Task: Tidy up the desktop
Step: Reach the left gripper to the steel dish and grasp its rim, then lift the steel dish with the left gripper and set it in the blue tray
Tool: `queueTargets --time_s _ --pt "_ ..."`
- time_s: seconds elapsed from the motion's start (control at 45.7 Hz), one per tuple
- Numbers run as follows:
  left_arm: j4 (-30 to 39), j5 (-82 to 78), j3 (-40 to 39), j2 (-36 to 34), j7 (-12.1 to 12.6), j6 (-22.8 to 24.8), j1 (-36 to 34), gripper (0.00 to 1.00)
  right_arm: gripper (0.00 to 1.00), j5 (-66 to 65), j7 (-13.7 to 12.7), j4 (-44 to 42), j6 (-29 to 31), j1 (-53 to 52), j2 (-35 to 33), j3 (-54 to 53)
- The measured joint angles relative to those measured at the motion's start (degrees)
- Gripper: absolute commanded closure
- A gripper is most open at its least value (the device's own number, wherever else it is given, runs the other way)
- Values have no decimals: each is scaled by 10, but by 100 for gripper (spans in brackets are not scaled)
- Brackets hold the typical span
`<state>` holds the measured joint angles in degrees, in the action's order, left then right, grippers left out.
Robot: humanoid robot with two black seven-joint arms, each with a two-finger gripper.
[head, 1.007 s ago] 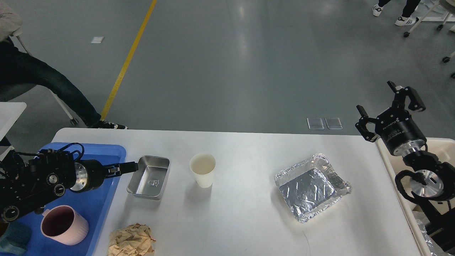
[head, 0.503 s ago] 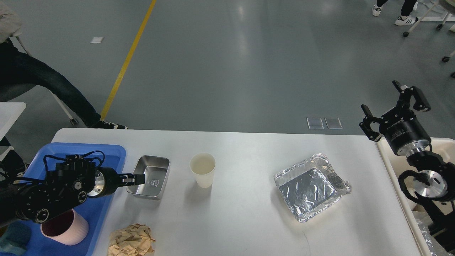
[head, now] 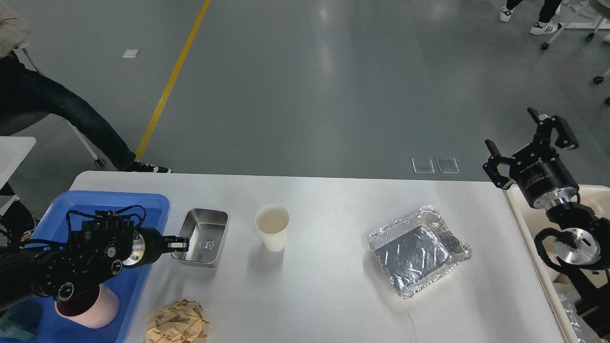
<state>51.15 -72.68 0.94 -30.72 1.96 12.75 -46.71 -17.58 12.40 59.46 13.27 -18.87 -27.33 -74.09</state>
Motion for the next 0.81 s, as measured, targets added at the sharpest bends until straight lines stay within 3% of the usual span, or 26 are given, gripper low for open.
queueTargets --time_s 0.219,0.482,0.81 --pt "0 1 -2 2 -7 4 -5 100 0 0 0 -1 0 0 0 0" --pt "23 10 -9 -10 -19 43 -43 100 0 0 0 -1 -1 0 0 0" --pt "169 19 -14 -161 -18 84 -141 100 0 0 0 -1 -1 0 2 0"
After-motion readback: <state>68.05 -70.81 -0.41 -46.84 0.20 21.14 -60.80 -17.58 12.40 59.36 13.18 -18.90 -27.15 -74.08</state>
